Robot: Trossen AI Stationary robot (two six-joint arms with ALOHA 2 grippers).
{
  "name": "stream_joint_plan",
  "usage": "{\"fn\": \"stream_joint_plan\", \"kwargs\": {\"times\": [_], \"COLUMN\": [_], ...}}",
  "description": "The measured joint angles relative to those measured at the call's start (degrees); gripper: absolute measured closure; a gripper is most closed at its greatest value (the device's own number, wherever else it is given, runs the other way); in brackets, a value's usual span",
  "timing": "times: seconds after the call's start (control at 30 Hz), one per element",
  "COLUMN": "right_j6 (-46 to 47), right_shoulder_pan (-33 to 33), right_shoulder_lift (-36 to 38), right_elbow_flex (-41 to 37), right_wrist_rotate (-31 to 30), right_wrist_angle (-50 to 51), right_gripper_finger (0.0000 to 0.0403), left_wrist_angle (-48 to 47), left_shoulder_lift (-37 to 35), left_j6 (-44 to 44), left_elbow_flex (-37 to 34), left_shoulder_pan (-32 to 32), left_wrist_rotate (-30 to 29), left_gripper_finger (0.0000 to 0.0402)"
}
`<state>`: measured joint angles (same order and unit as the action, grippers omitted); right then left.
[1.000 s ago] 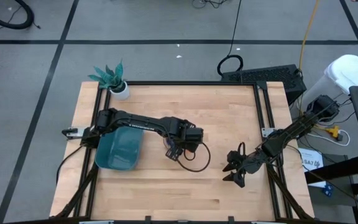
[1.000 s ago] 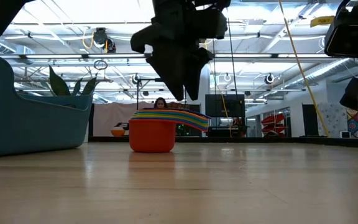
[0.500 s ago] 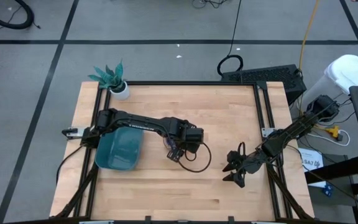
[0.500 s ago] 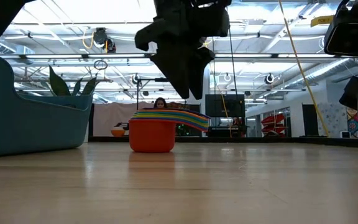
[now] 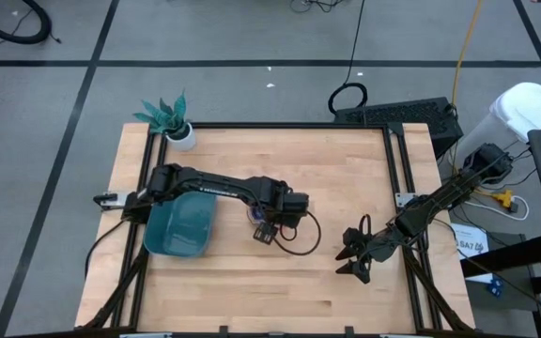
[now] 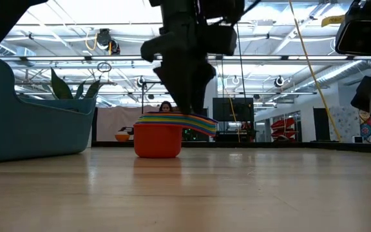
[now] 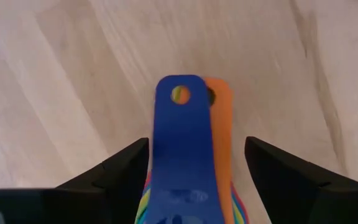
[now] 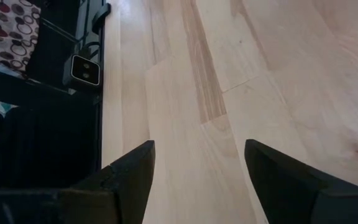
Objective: Nest measuring cups in basket
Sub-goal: Put all the stacked measuring cups into the blue bin
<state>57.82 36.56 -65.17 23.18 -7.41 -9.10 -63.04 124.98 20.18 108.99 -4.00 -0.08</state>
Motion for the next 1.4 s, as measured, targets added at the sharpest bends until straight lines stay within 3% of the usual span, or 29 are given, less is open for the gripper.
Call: {"fn": "stream_joint_plan", "kwargs": {"times": [0.27,0.67,1.4], "right_j6": [0.0,0.0,0.0], "right_shoulder_pan": [0.5,0.7,0.7], "right_shoulder_lift": [0.0,0.0,0.0], "right_elbow_flex": [0.0,0.0,0.0], "right_wrist_rotate": [0.1,0.0,0.1], "right_wrist_angle": [-0.3,-0.2,-0.3], "right_gripper_finger": [0.0163,0.0163,0.0163], "left_wrist_angle": [0.4,0.4,2.5], "left_shoulder_lift": [2.0,2.0,2.0], "left_j6": [0.5,0.8,0.5], "left_elbow_flex": [0.0,0.0,0.0], "left_shoulder_pan": [-0.1,-0.1,0.1], "left_wrist_rotate": [-0.6,-0.7,-0.7], "left_gripper_finger": [0.0102,0.0130,0.0131]}}
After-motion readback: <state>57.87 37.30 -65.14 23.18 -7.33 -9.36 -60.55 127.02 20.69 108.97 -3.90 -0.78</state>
